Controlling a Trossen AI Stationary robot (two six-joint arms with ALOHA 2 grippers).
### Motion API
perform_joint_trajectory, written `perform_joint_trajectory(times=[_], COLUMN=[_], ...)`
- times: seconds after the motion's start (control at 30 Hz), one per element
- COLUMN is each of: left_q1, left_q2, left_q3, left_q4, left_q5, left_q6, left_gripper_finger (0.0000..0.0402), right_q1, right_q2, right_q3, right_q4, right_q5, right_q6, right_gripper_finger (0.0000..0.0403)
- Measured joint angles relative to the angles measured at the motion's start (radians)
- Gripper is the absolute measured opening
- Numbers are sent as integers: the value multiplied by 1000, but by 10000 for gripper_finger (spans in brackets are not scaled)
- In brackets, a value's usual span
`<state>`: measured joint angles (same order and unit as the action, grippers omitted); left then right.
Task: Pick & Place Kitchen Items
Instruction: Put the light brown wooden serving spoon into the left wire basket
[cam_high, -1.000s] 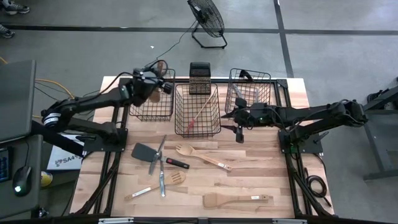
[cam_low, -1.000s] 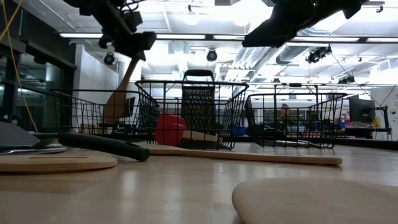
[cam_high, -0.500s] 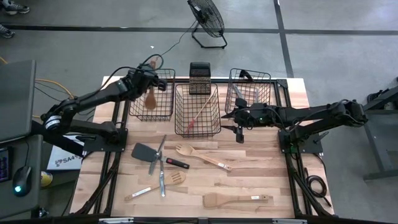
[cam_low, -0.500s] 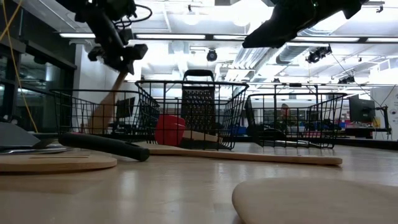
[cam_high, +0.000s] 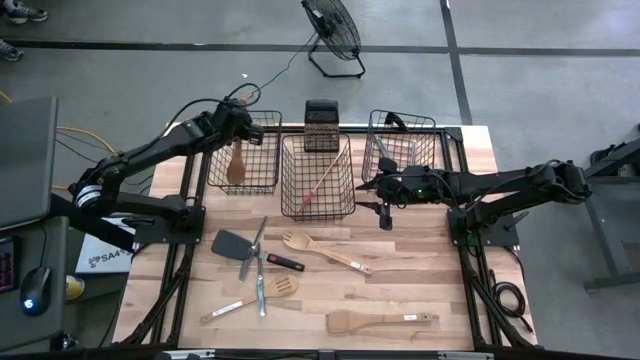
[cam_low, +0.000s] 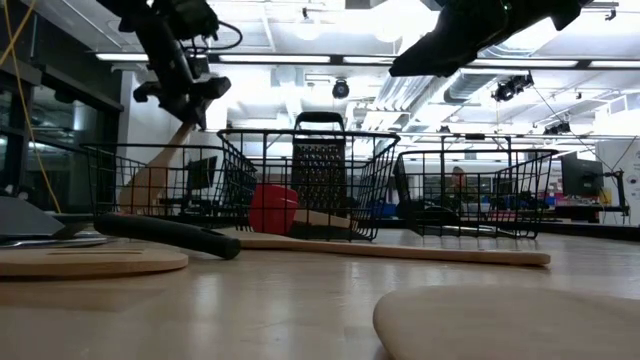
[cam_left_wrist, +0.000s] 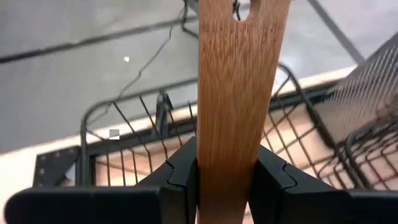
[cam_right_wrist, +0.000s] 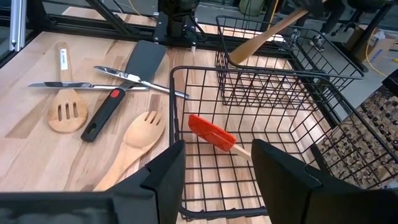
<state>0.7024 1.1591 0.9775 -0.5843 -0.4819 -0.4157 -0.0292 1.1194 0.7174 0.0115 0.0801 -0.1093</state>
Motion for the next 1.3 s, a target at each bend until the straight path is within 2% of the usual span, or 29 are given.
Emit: perform_joint_trajectory(times=[0.53, 0.97, 1.03, 1.2, 1.3], left_q1=[12, 12, 12, 12, 12], left_q2=[127, 149, 149, 149, 149], left_q3=[0, 0, 0, 0, 0], left_q4=[-1, 12, 12, 11, 10], left_q5=[28, 33, 33, 32, 32], left_q6=[19, 46, 44, 41, 34], left_gripper_finger=[90, 90, 105, 181, 194], right_q1=[0, 0, 0, 0, 0], right_q2=[0, 0, 0, 0, 0], right_q3=[0, 0, 0, 0, 0], right_q4=[-1, -1, -1, -1, -2], right_q5=[0, 0, 0, 0, 0], right_q6=[6, 8, 8, 8, 8], right_gripper_finger=[176, 176, 176, 176, 176])
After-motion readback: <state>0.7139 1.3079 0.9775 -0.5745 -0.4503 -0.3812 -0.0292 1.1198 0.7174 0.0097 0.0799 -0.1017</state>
